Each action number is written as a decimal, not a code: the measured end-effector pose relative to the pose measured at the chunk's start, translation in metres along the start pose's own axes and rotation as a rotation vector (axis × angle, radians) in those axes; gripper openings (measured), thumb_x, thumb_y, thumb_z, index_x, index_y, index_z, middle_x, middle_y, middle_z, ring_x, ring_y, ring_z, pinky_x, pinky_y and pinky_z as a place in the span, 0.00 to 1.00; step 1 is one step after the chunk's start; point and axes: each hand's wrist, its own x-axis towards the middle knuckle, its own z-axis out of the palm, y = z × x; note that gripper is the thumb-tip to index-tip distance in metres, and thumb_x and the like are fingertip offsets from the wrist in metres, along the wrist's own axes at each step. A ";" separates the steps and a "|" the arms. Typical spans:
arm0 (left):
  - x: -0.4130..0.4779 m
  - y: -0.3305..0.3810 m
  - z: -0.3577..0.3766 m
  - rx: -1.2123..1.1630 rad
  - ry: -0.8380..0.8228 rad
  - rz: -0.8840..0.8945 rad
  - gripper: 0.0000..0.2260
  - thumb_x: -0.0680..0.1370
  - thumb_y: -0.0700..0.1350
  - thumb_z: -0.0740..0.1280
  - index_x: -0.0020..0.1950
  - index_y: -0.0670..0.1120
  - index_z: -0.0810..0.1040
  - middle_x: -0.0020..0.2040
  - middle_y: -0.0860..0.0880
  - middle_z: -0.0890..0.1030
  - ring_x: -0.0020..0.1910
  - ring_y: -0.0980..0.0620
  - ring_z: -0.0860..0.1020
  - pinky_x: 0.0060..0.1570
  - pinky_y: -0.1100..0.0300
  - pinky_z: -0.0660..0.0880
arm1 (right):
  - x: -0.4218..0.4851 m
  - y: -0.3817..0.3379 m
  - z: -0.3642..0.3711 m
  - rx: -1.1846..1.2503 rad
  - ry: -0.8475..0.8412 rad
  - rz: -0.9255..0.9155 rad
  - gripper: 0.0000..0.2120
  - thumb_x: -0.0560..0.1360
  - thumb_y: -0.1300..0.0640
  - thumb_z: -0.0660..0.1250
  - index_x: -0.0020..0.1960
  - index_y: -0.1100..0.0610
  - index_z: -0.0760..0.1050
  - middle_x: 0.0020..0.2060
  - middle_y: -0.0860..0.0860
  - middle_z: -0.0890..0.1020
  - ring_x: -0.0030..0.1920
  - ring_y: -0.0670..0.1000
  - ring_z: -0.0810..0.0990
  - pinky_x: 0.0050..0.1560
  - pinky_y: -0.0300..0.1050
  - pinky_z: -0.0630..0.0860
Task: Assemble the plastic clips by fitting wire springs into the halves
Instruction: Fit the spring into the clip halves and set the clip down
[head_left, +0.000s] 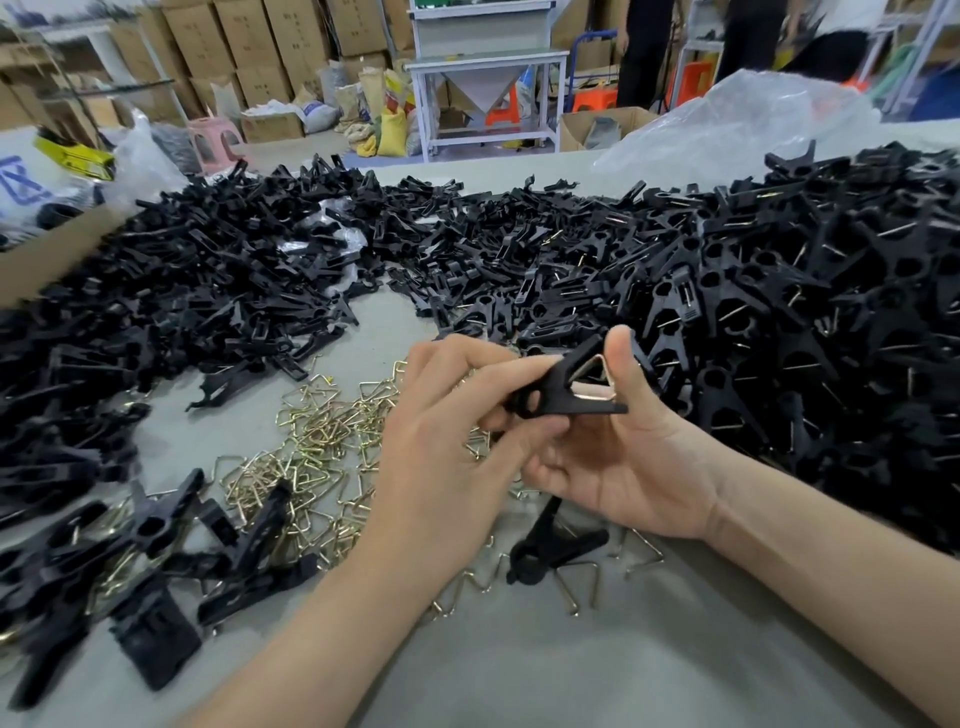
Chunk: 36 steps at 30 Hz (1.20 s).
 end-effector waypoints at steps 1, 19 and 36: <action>0.000 0.001 0.000 -0.015 0.004 0.000 0.16 0.70 0.44 0.73 0.56 0.53 0.78 0.47 0.57 0.75 0.49 0.54 0.71 0.52 0.69 0.66 | 0.000 0.000 -0.001 -0.002 -0.004 -0.005 0.34 0.56 0.31 0.73 0.51 0.56 0.84 0.47 0.52 0.84 0.40 0.44 0.80 0.50 0.38 0.79; -0.002 -0.004 0.002 0.045 -0.007 0.061 0.19 0.72 0.51 0.69 0.61 0.49 0.78 0.44 0.55 0.74 0.45 0.58 0.66 0.48 0.71 0.65 | -0.003 0.002 -0.001 -0.003 0.126 0.018 0.34 0.55 0.44 0.82 0.52 0.66 0.80 0.46 0.60 0.80 0.50 0.57 0.75 0.52 0.50 0.78; 0.002 -0.014 -0.008 0.166 -0.073 0.095 0.16 0.73 0.51 0.70 0.57 0.46 0.82 0.45 0.52 0.74 0.45 0.54 0.71 0.47 0.70 0.67 | -0.008 -0.012 0.002 -0.303 0.283 -0.100 0.12 0.71 0.57 0.69 0.47 0.67 0.80 0.41 0.60 0.84 0.38 0.52 0.84 0.40 0.40 0.81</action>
